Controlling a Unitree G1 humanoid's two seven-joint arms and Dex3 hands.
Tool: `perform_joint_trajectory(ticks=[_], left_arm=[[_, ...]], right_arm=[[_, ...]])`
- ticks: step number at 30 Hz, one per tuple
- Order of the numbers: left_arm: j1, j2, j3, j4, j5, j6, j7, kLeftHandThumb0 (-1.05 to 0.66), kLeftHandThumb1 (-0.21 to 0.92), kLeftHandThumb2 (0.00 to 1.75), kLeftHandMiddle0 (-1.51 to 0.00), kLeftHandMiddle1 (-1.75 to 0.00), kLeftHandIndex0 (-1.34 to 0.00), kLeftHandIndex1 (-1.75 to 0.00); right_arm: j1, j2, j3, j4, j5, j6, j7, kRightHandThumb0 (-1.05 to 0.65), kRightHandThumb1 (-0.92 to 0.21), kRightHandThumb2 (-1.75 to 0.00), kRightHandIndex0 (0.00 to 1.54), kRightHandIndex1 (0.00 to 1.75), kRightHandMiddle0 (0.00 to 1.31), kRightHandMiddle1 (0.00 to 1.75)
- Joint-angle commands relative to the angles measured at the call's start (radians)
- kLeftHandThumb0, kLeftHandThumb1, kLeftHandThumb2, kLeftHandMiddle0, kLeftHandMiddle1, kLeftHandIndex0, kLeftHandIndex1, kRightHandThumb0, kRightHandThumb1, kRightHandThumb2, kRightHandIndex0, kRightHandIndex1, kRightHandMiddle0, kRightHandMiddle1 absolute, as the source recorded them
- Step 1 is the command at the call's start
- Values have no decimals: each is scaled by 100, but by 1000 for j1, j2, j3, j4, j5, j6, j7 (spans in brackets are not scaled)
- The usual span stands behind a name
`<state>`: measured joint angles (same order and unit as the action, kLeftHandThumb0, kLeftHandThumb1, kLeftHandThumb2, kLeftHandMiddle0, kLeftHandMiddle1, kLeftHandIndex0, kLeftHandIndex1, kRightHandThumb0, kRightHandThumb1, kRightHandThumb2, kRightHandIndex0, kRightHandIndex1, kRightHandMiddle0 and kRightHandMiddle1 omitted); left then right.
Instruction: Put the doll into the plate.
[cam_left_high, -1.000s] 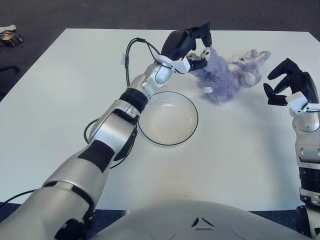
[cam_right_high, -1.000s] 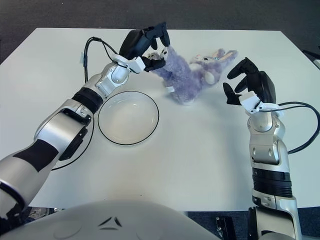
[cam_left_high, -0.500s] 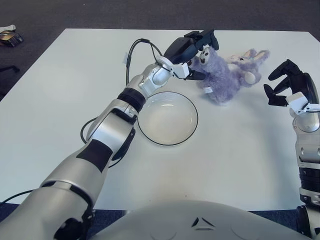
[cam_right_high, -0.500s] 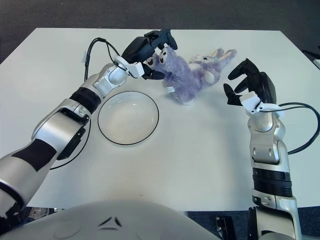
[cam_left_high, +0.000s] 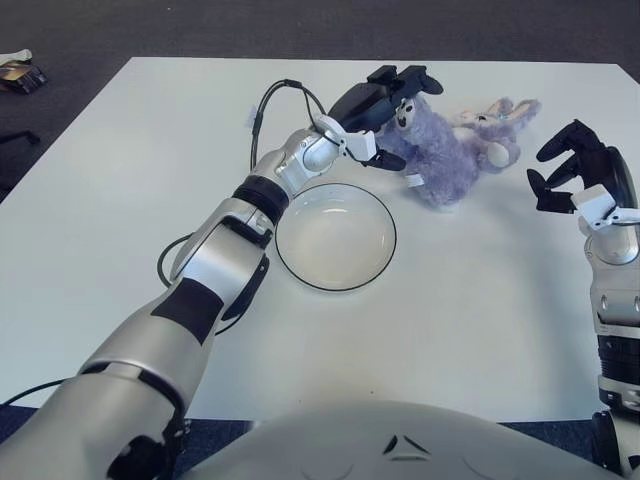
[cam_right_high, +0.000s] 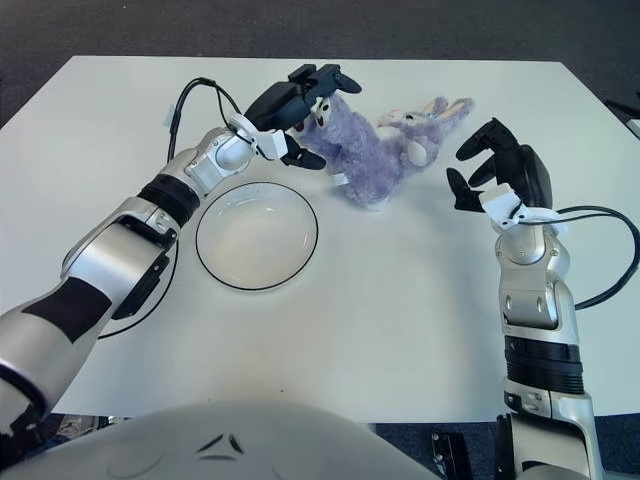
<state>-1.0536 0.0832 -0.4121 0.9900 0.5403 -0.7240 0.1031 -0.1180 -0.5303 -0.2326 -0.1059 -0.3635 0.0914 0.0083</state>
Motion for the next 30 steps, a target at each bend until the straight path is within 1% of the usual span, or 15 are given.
perform_joint_trajectory(ticks=[1,5,9,12,13,14,15,17,20,22,30], left_arm=[[-24,-9,3,5,-7,16,-21,-73,33,81,0,-70,0,-79],[-19,-20,8,1,-20,33,-36,-77,37,77,0,-64,0,-75],[-14,-30,15,1,-36,36,-47,-76,36,76,0,-67,0,-80],[-9,-44,20,5,-48,26,-47,-71,32,79,0,-89,0,-89],[-8,-50,19,7,-47,19,-41,-69,30,81,0,-100,0,-94],[-8,-54,18,8,-46,15,-36,-66,28,85,0,-118,0,-104],[-8,-58,18,12,-48,7,-35,-65,27,86,0,-124,0,-107],[-8,-64,17,17,-50,-3,-33,-59,23,94,0,-149,0,-126],[-10,-70,15,24,-46,-7,-28,-55,22,99,0,-162,-2,-138],[-13,-79,11,31,-36,-6,-11,-54,22,101,0,-166,-5,-142],[-24,-111,5,58,-23,3,32,-52,24,103,0,-165,-11,-147]], right_arm=[[1,1,-6,15,12,-18,-8,-1,-38,-117,67,151,36,175],[1,-1,-6,24,14,-26,-7,-1,-37,-119,68,152,36,175],[2,-1,-6,30,15,-31,-8,-1,-36,-120,69,152,36,175],[3,1,-6,31,15,-32,-10,-1,-37,-119,69,151,36,175],[4,2,-6,30,14,-30,-10,-1,-37,-119,69,151,36,175],[4,2,-6,29,14,-28,-10,-1,-37,-118,69,150,36,175],[4,4,-6,27,14,-24,-10,-1,-37,-118,69,150,36,175],[5,6,-5,24,13,-18,-10,-1,-38,-118,68,151,35,175],[6,7,-5,23,13,-16,-10,-1,-38,-117,67,151,35,175],[6,8,-5,25,14,-18,-9,-1,-39,-117,67,151,35,175],[9,7,-4,29,20,-22,-2,-1,-39,-118,67,154,33,175]])
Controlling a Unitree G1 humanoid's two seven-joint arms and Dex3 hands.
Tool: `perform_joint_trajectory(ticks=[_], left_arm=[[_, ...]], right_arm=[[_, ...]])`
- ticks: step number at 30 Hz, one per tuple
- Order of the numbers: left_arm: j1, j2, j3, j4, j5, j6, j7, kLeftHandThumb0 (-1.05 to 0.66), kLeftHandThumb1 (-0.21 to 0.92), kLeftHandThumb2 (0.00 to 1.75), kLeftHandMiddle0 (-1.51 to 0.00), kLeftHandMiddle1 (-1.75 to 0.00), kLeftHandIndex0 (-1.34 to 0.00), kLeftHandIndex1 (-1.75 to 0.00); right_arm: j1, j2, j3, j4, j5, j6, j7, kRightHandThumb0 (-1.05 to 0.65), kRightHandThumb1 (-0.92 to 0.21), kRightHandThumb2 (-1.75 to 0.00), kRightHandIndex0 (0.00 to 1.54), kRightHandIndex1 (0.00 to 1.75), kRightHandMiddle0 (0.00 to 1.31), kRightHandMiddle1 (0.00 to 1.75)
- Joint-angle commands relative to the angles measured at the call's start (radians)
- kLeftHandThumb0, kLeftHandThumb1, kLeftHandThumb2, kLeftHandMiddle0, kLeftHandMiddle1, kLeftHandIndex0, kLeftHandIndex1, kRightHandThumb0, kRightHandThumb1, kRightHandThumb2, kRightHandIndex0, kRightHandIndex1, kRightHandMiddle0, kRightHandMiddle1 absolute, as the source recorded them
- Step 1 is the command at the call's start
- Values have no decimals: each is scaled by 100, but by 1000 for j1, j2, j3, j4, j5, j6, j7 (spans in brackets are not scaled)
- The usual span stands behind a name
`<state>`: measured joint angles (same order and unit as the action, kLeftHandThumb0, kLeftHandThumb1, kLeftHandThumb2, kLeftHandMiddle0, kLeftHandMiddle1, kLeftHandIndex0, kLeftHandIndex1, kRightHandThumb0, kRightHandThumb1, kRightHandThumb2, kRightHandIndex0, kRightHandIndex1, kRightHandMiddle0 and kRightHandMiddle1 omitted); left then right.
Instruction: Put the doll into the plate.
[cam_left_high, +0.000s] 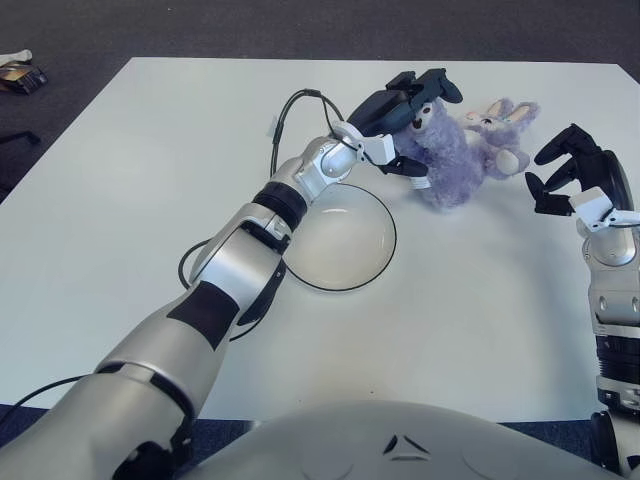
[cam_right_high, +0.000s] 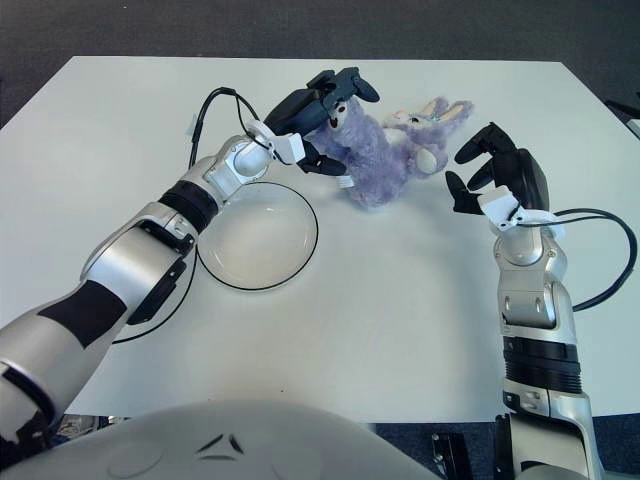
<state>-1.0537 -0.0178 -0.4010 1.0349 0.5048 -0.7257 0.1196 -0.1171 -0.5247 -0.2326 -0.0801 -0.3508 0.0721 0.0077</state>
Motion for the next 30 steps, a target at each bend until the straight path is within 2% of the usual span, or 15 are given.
perform_joint_trajectory(ticks=[1,8,12,13,16,19,21,26,30], left_arm=[[-24,-13,-6,14,12,6,16,-51,24,104,-1,-164,-12,-148],[-22,-27,3,11,0,21,8,-47,26,105,-3,-169,-15,-153],[-17,-46,20,5,-27,53,-14,-44,28,106,-14,-173,-19,-167],[-16,-49,22,3,-31,59,-17,-43,36,103,-19,-174,-31,-166],[-8,-57,26,-8,-42,74,-16,-43,44,102,-29,-174,-47,-164],[2,-68,35,-17,-53,79,-8,-14,27,129,-55,-168,-52,-171],[6,-74,42,-21,-62,79,-6,-8,19,141,-66,-168,-54,-173],[21,-99,68,-25,-103,72,-5,-1,9,154,-80,-165,-57,-174],[29,-113,80,-26,-120,69,0,0,7,157,-84,-162,-57,-175]], right_arm=[[8,0,-4,4,8,-3,-2,-1,-39,-118,67,154,33,175],[10,-2,0,3,7,2,0,-1,-38,-119,67,155,33,175],[13,-1,0,1,8,0,2,-1,-39,-118,66,155,33,175],[13,-1,0,0,8,0,2,-1,-39,-117,66,154,33,175],[16,0,1,-3,8,0,1,-1,-40,-116,66,153,33,175],[17,2,2,-3,10,-1,1,-1,-41,-114,66,152,33,175],[18,2,2,-2,11,-2,2,-1,-41,-114,65,152,32,175],[22,6,3,-3,12,-7,-3,-1,-42,-115,65,154,32,175],[25,11,2,-8,17,-2,-1,-1,-41,-116,64,157,31,175]])
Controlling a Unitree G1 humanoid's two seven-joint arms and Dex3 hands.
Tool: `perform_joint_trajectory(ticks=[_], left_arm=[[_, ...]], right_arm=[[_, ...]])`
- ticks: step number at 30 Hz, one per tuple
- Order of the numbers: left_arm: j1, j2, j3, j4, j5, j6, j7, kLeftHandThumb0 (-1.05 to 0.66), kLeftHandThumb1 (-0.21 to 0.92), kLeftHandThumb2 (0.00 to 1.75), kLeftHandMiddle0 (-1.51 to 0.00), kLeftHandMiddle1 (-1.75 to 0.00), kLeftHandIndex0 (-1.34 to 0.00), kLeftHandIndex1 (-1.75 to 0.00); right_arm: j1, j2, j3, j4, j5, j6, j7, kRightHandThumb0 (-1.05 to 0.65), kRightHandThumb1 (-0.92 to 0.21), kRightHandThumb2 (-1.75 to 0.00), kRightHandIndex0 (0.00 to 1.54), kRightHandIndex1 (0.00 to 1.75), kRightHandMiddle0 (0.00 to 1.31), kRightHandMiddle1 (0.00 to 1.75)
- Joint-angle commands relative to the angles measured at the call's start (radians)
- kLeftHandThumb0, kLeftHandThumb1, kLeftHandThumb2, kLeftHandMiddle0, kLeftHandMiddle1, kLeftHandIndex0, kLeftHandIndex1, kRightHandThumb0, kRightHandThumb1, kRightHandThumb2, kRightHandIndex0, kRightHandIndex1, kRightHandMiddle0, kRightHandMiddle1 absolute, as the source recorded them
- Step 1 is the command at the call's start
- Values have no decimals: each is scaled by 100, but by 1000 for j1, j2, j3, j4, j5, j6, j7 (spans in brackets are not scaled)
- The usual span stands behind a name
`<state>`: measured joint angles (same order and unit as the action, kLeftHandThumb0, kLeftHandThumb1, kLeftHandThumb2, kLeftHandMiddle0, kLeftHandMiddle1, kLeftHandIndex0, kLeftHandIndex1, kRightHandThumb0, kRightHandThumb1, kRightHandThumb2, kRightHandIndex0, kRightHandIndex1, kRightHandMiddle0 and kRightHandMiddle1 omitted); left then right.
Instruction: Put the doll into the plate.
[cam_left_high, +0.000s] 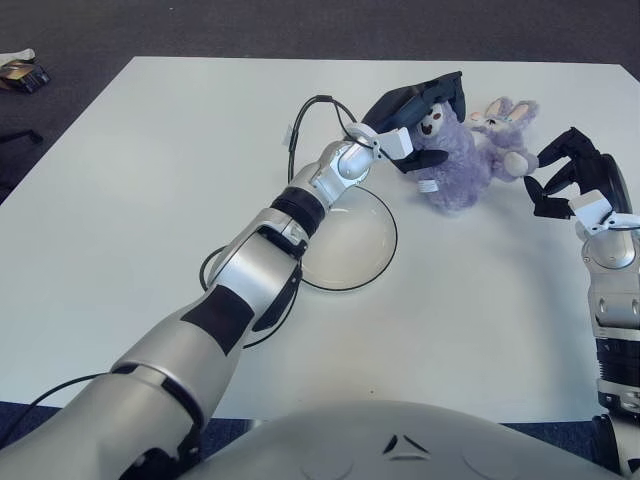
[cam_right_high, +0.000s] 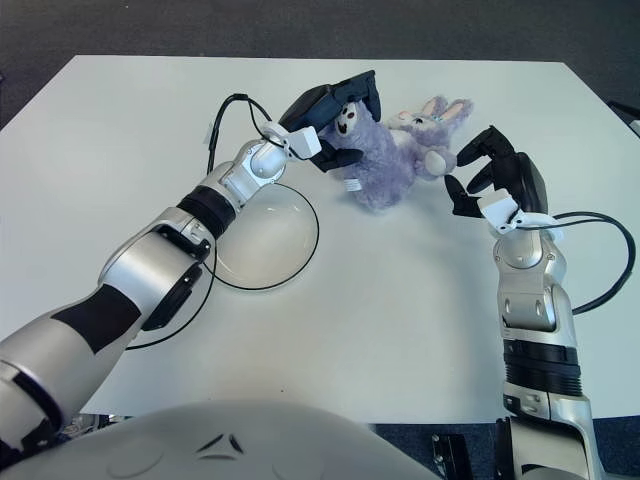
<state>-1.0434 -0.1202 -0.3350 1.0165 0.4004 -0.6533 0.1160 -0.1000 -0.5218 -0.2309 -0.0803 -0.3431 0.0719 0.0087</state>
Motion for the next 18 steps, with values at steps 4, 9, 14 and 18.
perform_joint_trajectory(ticks=[4,9,14,18], left_arm=[[23,-17,22,-6,-19,-8,18,0,6,157,-85,-162,-58,-175],[27,-25,32,1,-15,-16,40,0,5,158,-85,-162,-58,-175],[27,-24,29,9,1,-28,76,0,5,159,-85,-163,-59,-175],[27,-22,27,14,6,-30,94,0,5,159,-85,-163,-59,-175]], right_arm=[[9,11,0,-13,10,9,0,-1,-41,-117,64,158,31,175],[11,14,2,-19,4,25,0,-1,-42,-115,63,157,31,175],[14,14,4,-21,1,34,0,-1,-43,-114,62,157,31,175],[17,10,6,-16,0,28,0,-1,-43,-114,62,157,31,175]])
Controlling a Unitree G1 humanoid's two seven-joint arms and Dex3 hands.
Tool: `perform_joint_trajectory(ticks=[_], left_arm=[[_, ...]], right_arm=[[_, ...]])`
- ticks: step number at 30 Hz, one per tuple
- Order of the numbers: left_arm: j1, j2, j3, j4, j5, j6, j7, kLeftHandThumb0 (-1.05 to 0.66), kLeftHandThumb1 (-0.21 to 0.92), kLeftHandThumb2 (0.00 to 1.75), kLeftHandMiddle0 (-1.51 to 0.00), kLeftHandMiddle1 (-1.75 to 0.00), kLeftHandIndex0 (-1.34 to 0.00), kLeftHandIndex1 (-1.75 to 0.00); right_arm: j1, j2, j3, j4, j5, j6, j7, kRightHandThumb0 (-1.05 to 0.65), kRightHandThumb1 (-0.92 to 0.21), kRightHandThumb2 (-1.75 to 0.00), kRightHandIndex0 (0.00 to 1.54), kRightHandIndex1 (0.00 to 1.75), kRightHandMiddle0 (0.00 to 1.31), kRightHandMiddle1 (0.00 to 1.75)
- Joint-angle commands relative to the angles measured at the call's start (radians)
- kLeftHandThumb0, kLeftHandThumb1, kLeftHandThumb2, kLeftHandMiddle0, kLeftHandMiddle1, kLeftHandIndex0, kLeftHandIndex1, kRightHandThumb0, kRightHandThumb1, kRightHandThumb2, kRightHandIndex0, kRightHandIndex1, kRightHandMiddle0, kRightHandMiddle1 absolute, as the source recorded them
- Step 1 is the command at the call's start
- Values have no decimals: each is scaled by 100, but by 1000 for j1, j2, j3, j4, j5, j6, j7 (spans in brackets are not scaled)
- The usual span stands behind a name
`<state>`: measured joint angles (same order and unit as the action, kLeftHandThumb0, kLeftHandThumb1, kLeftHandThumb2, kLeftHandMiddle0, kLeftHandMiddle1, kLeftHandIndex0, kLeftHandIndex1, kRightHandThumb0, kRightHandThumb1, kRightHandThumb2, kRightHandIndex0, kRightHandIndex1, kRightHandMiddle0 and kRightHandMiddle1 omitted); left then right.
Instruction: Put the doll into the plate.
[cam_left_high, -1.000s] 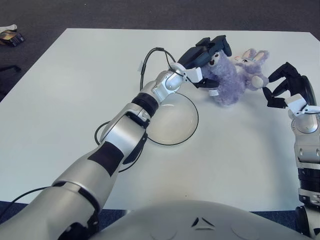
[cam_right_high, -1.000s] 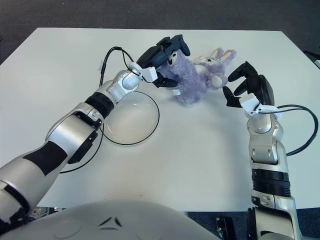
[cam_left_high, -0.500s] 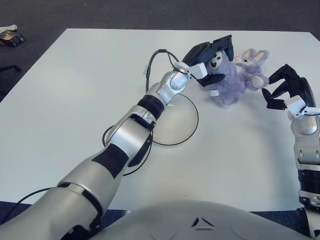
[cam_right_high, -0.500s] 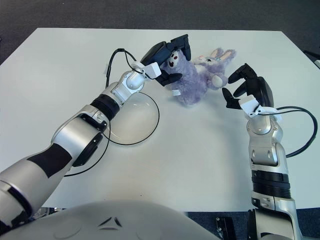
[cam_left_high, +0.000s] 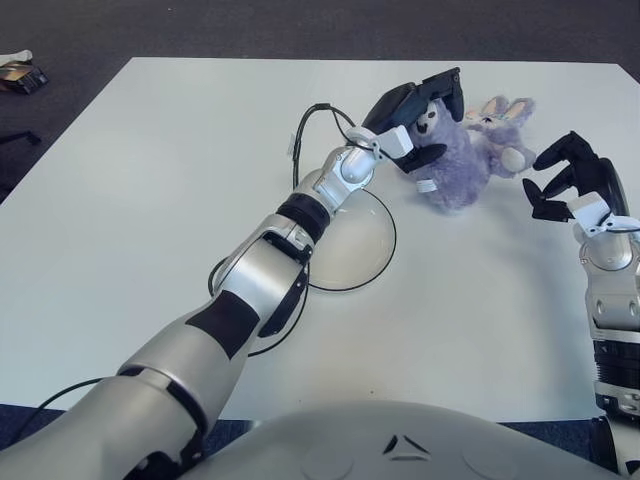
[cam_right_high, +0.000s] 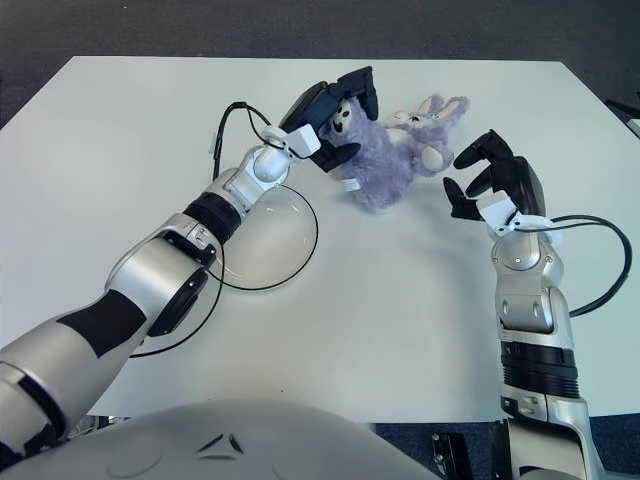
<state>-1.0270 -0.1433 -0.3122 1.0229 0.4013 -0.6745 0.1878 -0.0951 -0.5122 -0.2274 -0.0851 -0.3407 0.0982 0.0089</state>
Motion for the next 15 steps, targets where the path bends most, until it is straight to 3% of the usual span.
perform_joint_trajectory(ticks=[1,7,15], left_arm=[[10,2,3,8,8,-8,28,0,5,159,-85,-163,-59,-175],[2,18,-13,11,41,0,72,0,4,160,-85,-164,-59,-175],[-12,51,-14,20,45,-30,43,0,3,161,-86,-163,-60,-175]], right_arm=[[12,-1,3,-10,-3,0,0,-1,-43,-114,62,157,31,175],[15,-4,5,-10,-2,1,5,-1,-43,-113,61,157,31,175],[20,-2,6,-20,-7,12,4,-1,-42,-116,60,161,32,175]])
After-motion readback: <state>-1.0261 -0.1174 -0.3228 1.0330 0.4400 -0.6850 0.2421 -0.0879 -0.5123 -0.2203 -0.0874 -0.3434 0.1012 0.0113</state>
